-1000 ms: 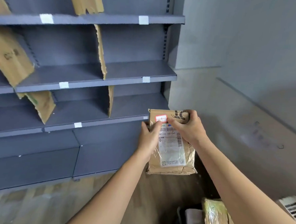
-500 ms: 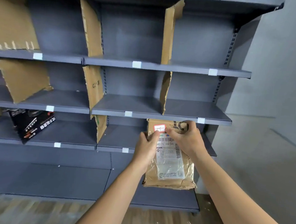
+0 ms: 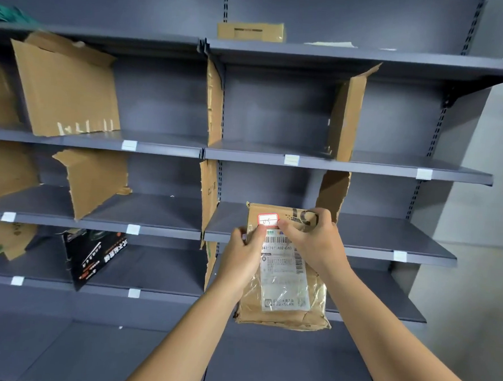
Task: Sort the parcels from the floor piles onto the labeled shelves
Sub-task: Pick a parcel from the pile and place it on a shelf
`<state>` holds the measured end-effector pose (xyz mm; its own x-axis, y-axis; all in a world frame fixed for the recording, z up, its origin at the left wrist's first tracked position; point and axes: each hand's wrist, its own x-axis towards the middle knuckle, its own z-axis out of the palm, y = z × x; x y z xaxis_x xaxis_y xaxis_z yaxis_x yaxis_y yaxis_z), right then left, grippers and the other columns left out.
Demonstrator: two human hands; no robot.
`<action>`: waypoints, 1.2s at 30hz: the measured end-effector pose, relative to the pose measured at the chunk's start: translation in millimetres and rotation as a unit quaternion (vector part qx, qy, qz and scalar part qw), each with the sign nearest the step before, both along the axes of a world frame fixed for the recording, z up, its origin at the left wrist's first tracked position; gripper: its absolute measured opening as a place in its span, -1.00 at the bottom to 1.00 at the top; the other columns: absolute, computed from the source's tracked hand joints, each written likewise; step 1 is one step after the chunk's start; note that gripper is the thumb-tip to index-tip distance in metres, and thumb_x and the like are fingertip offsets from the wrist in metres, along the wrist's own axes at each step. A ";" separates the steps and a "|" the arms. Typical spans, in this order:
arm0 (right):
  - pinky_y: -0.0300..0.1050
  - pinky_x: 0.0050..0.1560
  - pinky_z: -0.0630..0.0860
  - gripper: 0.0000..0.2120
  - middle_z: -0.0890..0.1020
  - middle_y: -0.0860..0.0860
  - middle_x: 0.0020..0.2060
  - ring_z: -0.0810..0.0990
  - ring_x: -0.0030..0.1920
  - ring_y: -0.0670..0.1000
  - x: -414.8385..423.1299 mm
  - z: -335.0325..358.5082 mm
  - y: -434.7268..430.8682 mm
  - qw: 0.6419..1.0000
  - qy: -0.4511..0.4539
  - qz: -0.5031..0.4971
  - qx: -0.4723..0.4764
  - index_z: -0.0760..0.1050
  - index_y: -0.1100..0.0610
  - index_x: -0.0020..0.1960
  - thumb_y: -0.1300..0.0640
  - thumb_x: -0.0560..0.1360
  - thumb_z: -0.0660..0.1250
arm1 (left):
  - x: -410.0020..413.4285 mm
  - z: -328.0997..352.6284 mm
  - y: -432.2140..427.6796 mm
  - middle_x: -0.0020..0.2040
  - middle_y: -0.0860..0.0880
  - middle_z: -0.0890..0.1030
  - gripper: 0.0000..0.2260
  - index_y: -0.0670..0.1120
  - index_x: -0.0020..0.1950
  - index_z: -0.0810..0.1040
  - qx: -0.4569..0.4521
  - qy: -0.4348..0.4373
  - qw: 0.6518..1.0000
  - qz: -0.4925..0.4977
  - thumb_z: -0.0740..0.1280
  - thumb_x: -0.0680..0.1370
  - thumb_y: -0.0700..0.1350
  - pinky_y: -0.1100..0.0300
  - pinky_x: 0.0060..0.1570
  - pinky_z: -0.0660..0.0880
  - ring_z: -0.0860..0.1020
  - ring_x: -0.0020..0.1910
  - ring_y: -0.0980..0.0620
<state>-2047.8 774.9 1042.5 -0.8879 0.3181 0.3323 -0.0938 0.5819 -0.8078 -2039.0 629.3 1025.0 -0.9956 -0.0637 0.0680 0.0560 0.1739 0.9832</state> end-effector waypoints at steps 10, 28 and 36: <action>-0.05 -0.04 0.59 -0.30 0.48 -0.02 0.18 0.56 -0.04 -0.06 -52.5 20.6 -47.9 0.999 0.026 0.027 0.014 0.28 -0.04 0.32 -0.32 0.34 0.44 | -46.3 14.9 -44.8 0.08 0.05 0.61 -0.65 0.04 0.19 0.44 0.038 0.021 0.999 0.026 0.24 0.56 0.25 -0.02 0.12 0.53 0.58 0.05 0.06; 0.14 0.16 0.51 -0.28 0.46 -0.03 0.19 0.51 0.15 0.03 -161.5 59.7 -194.6 0.978 0.067 0.198 -0.009 0.28 -0.06 0.33 -0.38 0.32 0.41 | -113.5 52.6 -173.4 0.10 0.08 0.56 -0.66 0.06 0.22 0.43 0.038 0.078 0.973 0.213 0.23 0.57 0.23 0.00 0.19 0.46 0.53 0.13 0.06; 0.08 0.11 0.53 -0.34 0.49 -0.03 0.20 0.53 0.12 0.02 -169.3 71.0 -314.3 0.967 0.088 0.238 0.001 0.31 -0.04 0.28 -0.35 0.35 0.42 | -114.4 56.3 -288.0 0.15 0.12 0.57 -0.62 0.10 0.29 0.43 0.061 0.099 0.962 0.247 0.25 0.55 0.25 0.02 0.19 0.48 0.54 0.14 0.10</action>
